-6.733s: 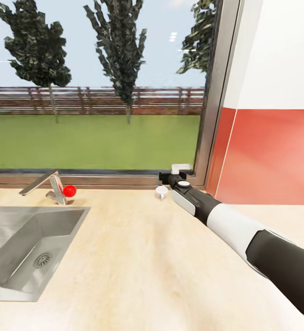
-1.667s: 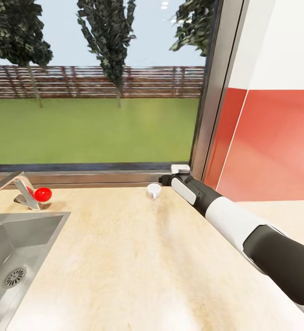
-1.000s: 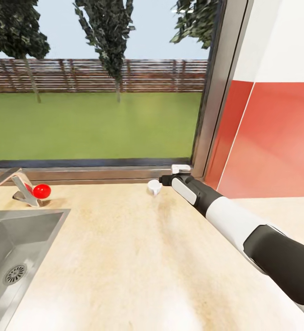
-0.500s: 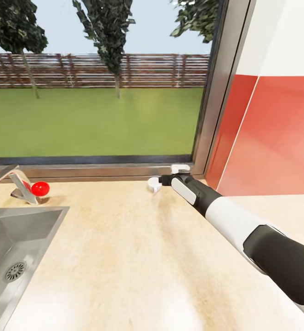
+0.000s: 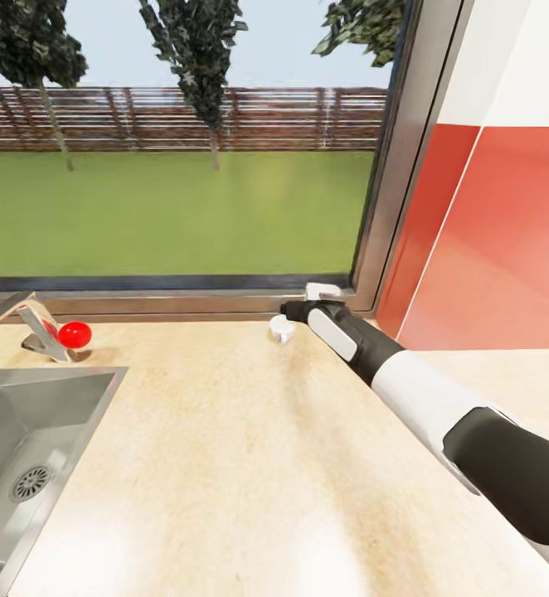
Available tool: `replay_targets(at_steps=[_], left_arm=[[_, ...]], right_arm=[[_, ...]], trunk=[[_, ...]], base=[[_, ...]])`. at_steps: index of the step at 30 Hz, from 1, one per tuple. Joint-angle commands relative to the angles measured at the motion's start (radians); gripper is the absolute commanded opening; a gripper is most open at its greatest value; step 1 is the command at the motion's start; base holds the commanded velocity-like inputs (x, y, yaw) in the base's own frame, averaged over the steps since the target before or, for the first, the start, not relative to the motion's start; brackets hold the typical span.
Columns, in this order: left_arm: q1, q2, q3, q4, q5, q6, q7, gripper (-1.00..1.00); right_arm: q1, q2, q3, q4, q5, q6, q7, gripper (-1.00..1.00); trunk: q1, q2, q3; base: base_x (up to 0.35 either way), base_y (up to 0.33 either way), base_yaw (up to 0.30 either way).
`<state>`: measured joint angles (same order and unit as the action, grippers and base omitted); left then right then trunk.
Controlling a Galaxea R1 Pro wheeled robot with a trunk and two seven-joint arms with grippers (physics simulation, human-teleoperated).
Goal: Set up a coffee station on the kitchen countertop: keep the coffee maker on the countertop, move the bottle of coffee from the kitchen shelf to the counter next to the coffee maker, place a paper coffee filter on top of the coffee maker, put the saucer next to the coffee maker with the coffee cup on the saucer, and place the electric kettle next to the coffee maker.
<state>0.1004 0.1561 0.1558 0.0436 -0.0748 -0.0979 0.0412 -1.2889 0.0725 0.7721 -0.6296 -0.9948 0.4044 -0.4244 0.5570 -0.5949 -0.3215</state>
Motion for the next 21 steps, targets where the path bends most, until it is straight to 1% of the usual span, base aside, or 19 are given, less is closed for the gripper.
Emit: replay_targets(at_steps=[1,8,11,13,16,21], left_arm=[[-0.001,0.0,0.007,0.002,-0.008,-0.006,0.003,1.0],[-0.001,0.0,0.007,0.002,-0.008,-0.006,0.003,1.0],[-0.001,-0.001,0.008,0.002,-0.008,-0.006,0.003,1.0],[-0.001,-0.001,0.008,0.002,-0.008,-0.006,0.003,1.0],[-0.001,-0.001,0.008,0.002,-0.008,-0.006,0.003,1.0],[0.0,0.0,0.008,0.002,-0.008,-0.006,0.003,1.0]], right_arm=[[-0.001,-0.001,0.001,-0.008,-0.008,0.001,-0.008,1.0],[-0.006,0.001,-0.019,-0.03,-0.001,0.006,-0.01,1.0],[-0.068,-0.001,-0.026,-0.03,-0.001,0.01,-0.046,1.0],[-0.089,-0.002,-0.035,-0.032,-0.003,0.011,-0.066,1.0],[-0.101,-0.004,-0.05,-0.034,-0.005,0.009,-0.077,1.0],[-0.102,-0.014,-0.05,-0.03,-0.001,0.008,-0.078,1.0]], trunk=[[0.0,-0.001,-0.002],[0.0,-0.001,-0.003],[0.0,-0.001,-0.003],[0.0,-0.001,-0.003],[0.0,-0.001,-0.003],[0.0,-0.001,-0.003]], base=[[0.0,0.0,0.032],[0.0,0.0,0.008],[0.0,0.0,0.0],[0.0,0.0,0.0],[0.0,0.0,0.0],[0.0,0.0,0.0]])
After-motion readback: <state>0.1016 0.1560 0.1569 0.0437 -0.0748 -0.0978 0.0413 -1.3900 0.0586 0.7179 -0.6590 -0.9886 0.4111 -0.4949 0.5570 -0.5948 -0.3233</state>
